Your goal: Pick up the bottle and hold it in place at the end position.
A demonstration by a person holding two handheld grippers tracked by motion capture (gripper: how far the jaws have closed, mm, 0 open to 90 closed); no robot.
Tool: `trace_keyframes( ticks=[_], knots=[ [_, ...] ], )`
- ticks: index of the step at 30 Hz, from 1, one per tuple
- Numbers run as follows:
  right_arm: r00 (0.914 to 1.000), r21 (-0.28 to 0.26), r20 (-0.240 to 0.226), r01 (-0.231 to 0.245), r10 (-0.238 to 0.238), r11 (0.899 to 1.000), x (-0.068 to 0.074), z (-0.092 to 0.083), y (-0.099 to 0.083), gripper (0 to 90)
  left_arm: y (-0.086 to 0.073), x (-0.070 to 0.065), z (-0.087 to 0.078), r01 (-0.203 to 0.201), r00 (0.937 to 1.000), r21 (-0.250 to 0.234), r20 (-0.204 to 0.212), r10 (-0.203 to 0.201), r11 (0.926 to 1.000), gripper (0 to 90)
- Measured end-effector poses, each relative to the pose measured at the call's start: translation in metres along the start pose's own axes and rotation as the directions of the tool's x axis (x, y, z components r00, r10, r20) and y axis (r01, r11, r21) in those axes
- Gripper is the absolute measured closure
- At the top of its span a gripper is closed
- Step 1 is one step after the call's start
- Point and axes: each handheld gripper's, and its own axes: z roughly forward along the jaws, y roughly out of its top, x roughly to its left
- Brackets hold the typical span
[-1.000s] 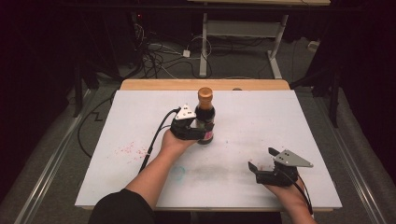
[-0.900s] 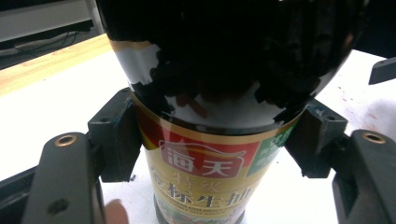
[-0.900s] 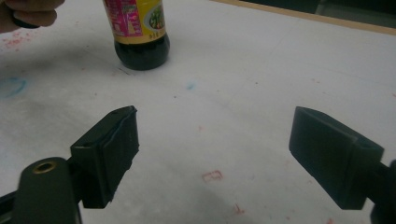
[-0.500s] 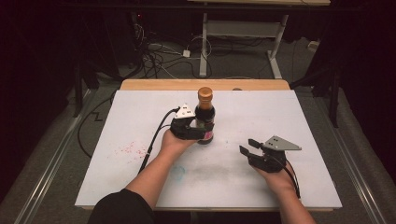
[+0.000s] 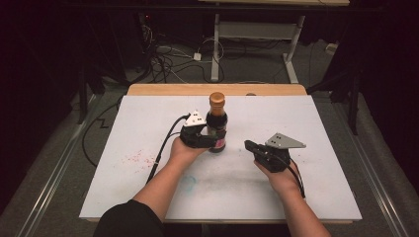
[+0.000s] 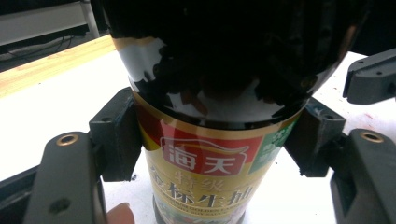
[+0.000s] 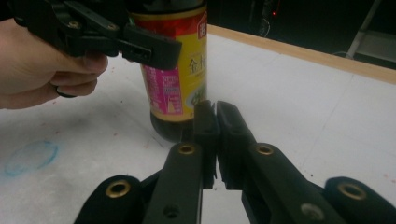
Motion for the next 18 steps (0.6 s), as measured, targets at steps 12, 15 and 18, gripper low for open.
trace_keyframes(
  ticks=[12, 15, 18],
  knots=[
    [0.9997, -0.024, -0.001, 0.023, -0.023, 0.999, 0.004, 0.009, 0.028, 90.0, -0.001, 0.001, -0.001, -0.001, 1.0000, -0.012, 0.006, 0.001, 0.9999, 28.6],
    [0.9996, -0.025, -0.002, 0.026, -0.026, 0.999, 0.005, 0.011, 0.036, 90.0, -0.001, 0.000, -0.001, -0.002, 1.0000, -0.010, 0.004, 0.002, 1.0000, 28.5],
    [0.9996, -0.019, -0.004, 0.027, -0.027, 0.999, 0.006, 0.013, 0.044, 90.0, -0.001, 0.000, -0.001, 0.000, 1.0000, -0.009, 0.002, 0.000, 1.0000, 28.5]
  ],
)
